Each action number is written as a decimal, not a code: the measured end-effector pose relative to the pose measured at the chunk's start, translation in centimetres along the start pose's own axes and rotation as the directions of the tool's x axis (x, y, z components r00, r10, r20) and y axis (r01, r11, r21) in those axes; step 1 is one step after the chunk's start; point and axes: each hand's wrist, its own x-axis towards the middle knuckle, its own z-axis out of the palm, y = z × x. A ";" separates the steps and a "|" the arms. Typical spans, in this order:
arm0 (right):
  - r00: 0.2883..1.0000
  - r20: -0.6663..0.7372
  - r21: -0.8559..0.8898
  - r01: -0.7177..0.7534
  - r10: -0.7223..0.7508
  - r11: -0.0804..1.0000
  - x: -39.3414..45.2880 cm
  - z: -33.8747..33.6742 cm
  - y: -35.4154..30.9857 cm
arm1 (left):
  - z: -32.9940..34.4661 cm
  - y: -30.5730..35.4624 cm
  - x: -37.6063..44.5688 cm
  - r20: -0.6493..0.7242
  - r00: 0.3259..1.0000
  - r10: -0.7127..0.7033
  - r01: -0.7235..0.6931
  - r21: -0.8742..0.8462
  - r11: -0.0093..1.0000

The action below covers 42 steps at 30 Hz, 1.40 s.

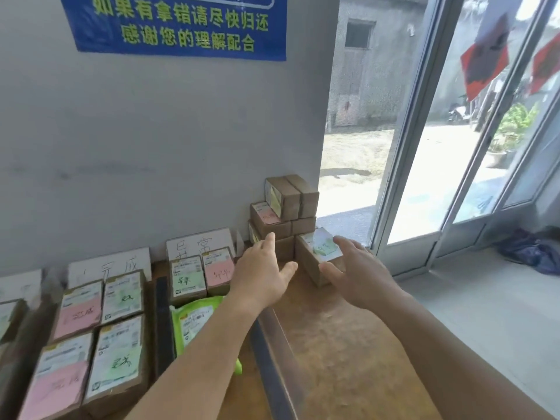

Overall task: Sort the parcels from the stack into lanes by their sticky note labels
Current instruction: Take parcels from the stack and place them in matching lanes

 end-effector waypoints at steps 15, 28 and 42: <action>0.994 0.094 0.082 0.045 -0.053 0.996 17.5 0.5 2.3 | 3.1 -0.3 13.2 0.029 0.986 -0.164 0.165 -0.033 0.986; 0.988 0.146 0.241 0.010 -0.046 0.971 29.5 2.9 5.6 | 7.8 1.5 22.3 0.091 0.940 -0.329 0.339 -0.158 0.927; 0.987 0.151 0.446 -0.014 -0.059 0.895 31.4 5.7 6.1 | 9.9 1.7 23.5 -0.016 0.913 -0.407 0.364 -0.414 0.834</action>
